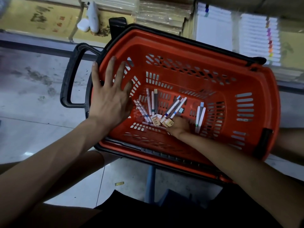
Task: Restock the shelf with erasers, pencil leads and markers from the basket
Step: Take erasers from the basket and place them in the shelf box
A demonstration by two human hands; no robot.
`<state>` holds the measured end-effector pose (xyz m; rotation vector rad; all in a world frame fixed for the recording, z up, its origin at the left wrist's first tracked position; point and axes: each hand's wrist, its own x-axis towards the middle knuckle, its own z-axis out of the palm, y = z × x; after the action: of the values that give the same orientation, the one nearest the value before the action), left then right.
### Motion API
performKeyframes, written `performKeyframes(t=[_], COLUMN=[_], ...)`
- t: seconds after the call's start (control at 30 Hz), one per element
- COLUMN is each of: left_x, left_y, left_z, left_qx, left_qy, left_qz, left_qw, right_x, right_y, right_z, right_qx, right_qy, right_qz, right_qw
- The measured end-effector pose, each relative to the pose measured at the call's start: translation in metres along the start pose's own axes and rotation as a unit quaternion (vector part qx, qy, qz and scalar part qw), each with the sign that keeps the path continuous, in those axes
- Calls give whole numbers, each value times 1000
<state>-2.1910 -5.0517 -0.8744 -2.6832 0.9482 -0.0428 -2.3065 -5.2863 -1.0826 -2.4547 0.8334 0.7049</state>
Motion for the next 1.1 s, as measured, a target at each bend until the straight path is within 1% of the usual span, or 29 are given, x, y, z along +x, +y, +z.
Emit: performKeyframes(t=[0.1,0.3,0.63,0.73,0.87,0.93,1.0,1.1], left_x=[1,0,-2,0,3,3,3,2], left_y=[1,2,2,2,2,2,2,3], left_z=[-1,-1,0,1,0,0,0,-1], left_qx=[3,-13,-12,-13,-20,-20,-16,-22], left_qy=[-3,2,4,8,13,11,8,13], left_qz=[3,3,4,4,4,3,1,3], left_qw=[1000,1000,1000,1000,1000,1000,1000,1000], right_x=[-1,-1,-1,-1,8,14,13,8], right_y=[-8,-24,-17,-19,-40,-50,-61,-75], right_z=[1,4,2,-3,-5,-1,1,6], right_qx=[-14,-81,-68,-18,112,120,108,84], right_qy=[23,21,21,9,-57,-80,-84,-59], right_qz=[-53,-80,-107,-93,-29,-10,10,37], right_qw=[998,993,992,995,992,990,991,994])
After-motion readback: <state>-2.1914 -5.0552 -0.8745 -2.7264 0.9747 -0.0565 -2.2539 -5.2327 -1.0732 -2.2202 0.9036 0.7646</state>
